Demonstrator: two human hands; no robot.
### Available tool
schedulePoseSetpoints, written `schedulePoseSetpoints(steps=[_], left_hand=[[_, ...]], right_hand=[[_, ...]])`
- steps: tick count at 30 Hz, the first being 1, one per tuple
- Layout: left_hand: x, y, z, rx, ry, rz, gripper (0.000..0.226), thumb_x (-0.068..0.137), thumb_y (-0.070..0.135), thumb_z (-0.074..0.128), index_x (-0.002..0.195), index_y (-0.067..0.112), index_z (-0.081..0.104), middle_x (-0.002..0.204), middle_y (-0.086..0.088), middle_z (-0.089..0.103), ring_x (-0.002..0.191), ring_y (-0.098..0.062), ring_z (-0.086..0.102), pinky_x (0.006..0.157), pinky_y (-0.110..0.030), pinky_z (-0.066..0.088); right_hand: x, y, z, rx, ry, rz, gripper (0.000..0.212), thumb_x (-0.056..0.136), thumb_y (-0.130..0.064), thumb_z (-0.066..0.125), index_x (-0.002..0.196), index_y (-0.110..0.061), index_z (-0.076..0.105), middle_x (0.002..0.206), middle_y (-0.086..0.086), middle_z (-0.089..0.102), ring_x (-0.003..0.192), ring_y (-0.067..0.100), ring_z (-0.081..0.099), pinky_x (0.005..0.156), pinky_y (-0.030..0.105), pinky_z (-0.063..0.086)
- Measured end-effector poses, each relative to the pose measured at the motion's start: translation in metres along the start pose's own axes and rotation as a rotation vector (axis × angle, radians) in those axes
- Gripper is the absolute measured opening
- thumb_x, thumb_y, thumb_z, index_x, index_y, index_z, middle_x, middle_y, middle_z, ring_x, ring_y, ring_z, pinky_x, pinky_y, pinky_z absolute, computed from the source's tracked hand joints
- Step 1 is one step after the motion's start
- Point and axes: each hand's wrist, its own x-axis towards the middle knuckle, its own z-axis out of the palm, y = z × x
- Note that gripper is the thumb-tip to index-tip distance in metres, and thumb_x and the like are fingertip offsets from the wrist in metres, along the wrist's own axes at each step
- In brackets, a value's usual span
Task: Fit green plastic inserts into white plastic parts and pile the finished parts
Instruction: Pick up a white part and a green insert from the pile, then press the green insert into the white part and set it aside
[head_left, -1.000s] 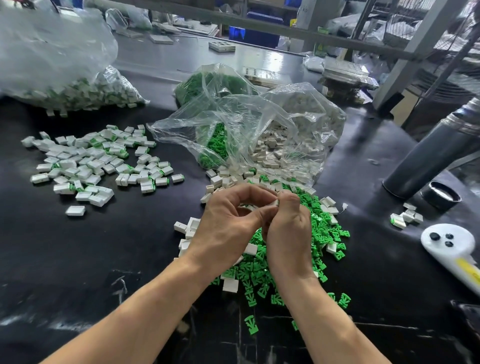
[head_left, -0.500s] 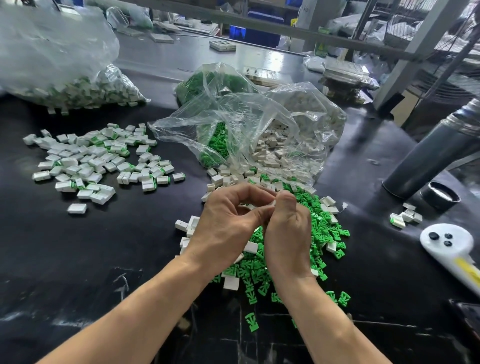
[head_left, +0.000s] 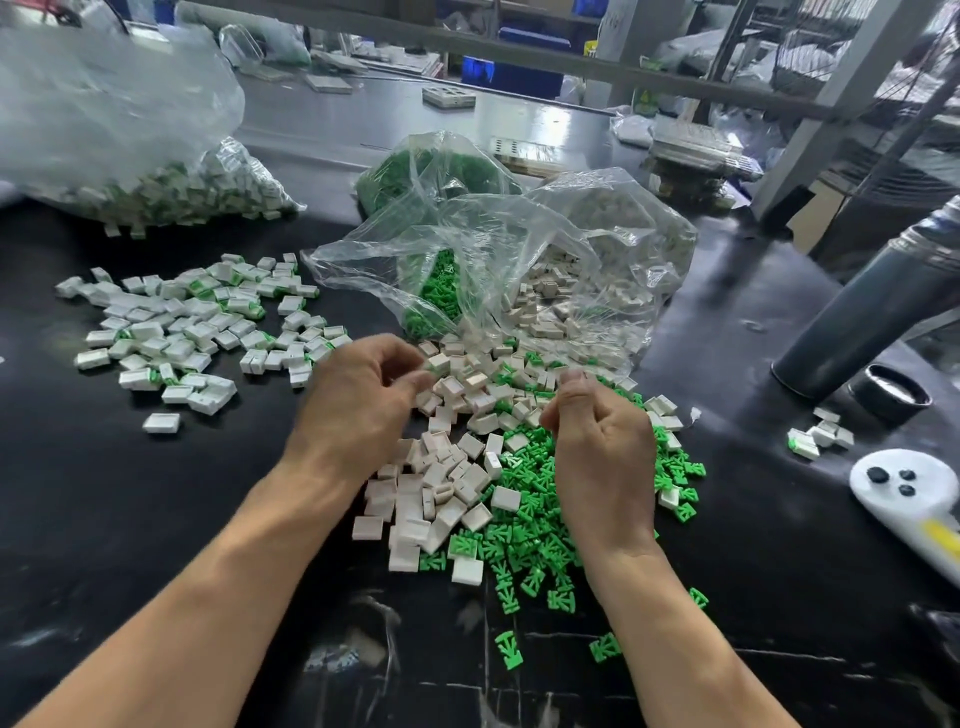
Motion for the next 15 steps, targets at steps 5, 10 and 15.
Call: schedulePoseSetpoints(steps=[5,10,15], left_hand=[[0.017,-0.024,-0.016,0.402,0.161,-0.117,0.004,0.090,0.027,0.077,0.092,0.024,0.077,0.097,0.001,0.074,0.092,-0.023,0.067,0.081,-0.033,0.050],[0.019,-0.026,-0.015,0.546,0.187,-0.121,0.009,0.091,0.028,0.074,0.095,0.021,0.076,0.102,-0.007,0.074,0.098,-0.032,0.067,0.084,-0.041,0.054],[0.018,-0.022,-0.015,0.557,0.186,-0.102,0.014,0.090,0.031,0.076,0.096,0.018,0.074,0.104,-0.008,0.070,0.098,-0.033,0.065,0.085,-0.043,0.053]], right_hand=[[0.000,0.004,-0.001,-0.049,-0.030,-0.013,0.051,0.106,-0.040,0.051,0.065,-0.012,0.061,0.045,-0.012,0.044,0.041,0.007,0.034,0.042,0.023,0.024],[0.001,0.004,-0.002,-0.053,-0.039,-0.015,0.051,0.106,-0.041,0.051,0.065,-0.012,0.061,0.042,-0.013,0.042,0.040,0.007,0.034,0.042,0.022,0.023],[0.003,0.004,-0.004,-0.063,-0.035,-0.010,0.051,0.106,-0.038,0.052,0.066,-0.010,0.060,0.043,-0.014,0.042,0.042,0.008,0.034,0.044,0.024,0.024]])
